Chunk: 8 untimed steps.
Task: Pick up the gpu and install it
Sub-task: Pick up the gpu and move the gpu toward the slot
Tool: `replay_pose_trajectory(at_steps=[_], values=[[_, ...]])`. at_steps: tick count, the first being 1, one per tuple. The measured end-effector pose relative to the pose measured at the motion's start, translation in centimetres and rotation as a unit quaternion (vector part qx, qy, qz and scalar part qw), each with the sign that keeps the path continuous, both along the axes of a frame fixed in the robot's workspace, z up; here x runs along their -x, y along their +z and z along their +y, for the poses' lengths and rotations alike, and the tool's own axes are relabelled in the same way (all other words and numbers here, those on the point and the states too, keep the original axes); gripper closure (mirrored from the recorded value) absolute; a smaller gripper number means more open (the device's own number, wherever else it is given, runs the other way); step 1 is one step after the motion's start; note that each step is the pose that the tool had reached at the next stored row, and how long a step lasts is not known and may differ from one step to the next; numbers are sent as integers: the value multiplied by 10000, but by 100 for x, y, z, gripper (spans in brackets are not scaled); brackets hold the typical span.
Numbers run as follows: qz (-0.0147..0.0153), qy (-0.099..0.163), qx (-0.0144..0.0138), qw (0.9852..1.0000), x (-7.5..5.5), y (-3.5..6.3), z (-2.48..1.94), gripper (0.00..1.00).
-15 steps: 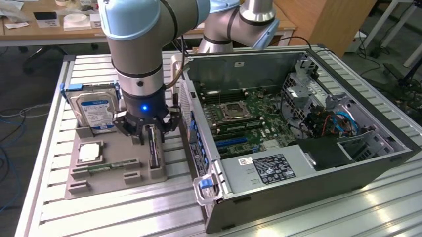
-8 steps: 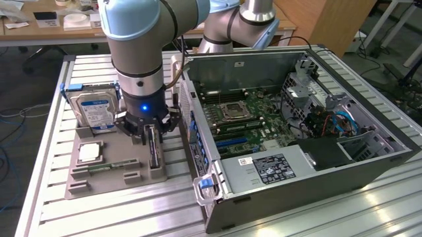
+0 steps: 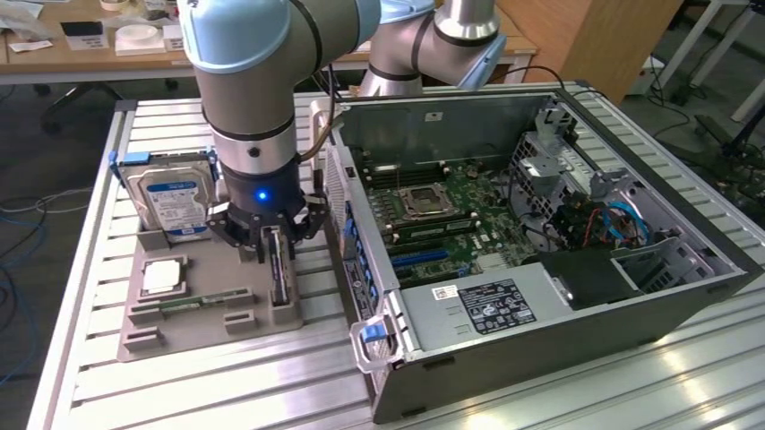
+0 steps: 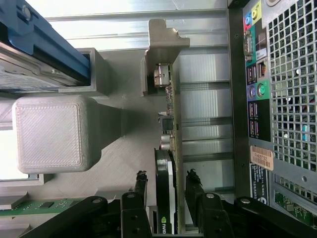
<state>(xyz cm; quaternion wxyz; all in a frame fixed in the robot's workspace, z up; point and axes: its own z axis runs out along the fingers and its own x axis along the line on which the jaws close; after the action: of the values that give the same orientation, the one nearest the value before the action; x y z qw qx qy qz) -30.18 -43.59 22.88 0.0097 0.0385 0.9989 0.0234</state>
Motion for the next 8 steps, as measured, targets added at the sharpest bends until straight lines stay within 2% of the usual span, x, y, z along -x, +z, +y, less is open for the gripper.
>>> replay_pose_trajectory(at_steps=[6, 7, 8], values=[[0, 0, 0, 10000, 0, 0, 0, 56], [0, 0, 0, 10000, 0, 0, 0, 64], [0, 0, 0, 10000, 0, 0, 0, 64]])
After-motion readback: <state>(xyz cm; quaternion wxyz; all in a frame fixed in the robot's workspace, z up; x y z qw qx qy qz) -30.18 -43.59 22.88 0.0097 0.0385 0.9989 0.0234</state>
